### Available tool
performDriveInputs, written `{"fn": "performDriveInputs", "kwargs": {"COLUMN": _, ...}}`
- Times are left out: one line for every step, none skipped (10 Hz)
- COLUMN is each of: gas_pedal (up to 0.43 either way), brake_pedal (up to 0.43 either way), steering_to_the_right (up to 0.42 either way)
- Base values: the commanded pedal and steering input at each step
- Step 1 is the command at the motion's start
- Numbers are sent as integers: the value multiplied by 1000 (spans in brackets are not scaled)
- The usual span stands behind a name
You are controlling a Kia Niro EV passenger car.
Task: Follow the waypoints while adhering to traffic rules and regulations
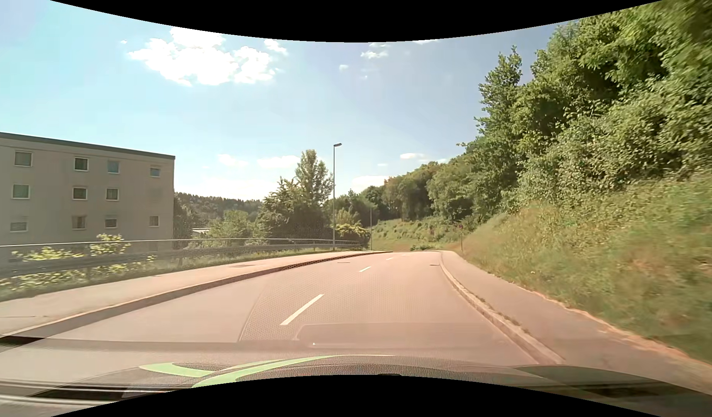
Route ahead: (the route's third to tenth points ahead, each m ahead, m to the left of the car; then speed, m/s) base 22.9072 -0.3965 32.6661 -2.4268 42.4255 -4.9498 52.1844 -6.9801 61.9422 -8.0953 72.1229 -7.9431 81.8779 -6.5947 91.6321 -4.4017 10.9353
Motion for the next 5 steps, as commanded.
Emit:
{"fn": "performDriveInputs", "kwargs": {"gas_pedal": 110, "brake_pedal": 0, "steering_to_the_right": 59}}
{"fn": "performDriveInputs", "kwargs": {"gas_pedal": 110, "brake_pedal": 0, "steering_to_the_right": 58}}
{"fn": "performDriveInputs", "kwargs": {"gas_pedal": 110, "brake_pedal": 0, "steering_to_the_right": 58}}
{"fn": "performDriveInputs", "kwargs": {"gas_pedal": 98, "brake_pedal": 0, "steering_to_the_right": 58}}
{"fn": "performDriveInputs", "kwargs": {"gas_pedal": 98, "brake_pedal": 0, "steering_to_the_right": 58}}
